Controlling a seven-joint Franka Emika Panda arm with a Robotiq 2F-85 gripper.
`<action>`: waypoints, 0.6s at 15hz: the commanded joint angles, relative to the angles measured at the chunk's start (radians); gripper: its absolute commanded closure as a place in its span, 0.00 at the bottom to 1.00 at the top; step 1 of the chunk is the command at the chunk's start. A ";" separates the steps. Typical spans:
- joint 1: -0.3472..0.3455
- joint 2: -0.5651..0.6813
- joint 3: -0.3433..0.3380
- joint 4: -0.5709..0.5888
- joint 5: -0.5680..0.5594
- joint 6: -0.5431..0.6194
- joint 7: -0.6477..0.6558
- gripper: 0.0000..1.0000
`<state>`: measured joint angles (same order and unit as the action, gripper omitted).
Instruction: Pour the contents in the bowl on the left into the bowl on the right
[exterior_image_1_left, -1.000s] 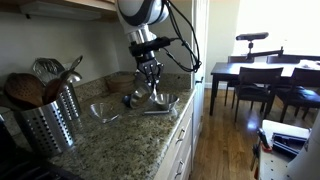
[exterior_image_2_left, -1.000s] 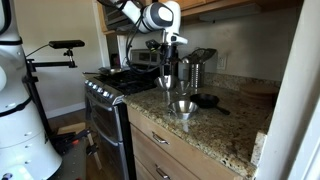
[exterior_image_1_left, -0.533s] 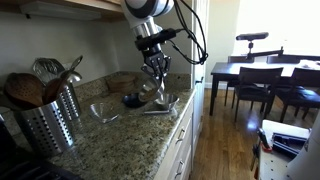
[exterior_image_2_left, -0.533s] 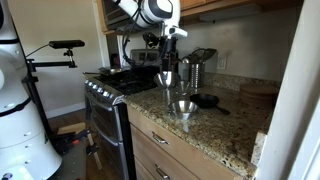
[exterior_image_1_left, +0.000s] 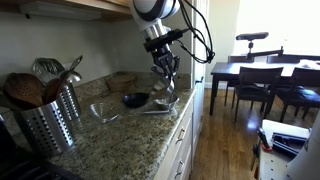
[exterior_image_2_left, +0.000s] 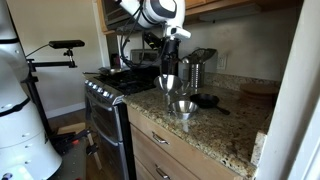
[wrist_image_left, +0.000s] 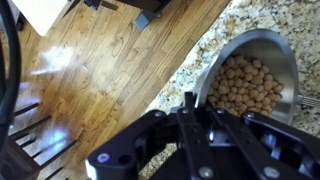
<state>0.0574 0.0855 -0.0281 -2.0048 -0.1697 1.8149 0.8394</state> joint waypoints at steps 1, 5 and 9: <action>-0.022 -0.041 -0.005 -0.039 -0.006 -0.022 0.036 0.92; -0.042 -0.041 -0.018 -0.044 -0.004 -0.023 0.048 0.93; -0.055 -0.040 -0.031 -0.044 -0.003 -0.029 0.070 0.92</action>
<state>0.0155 0.0855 -0.0560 -2.0195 -0.1696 1.8114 0.8702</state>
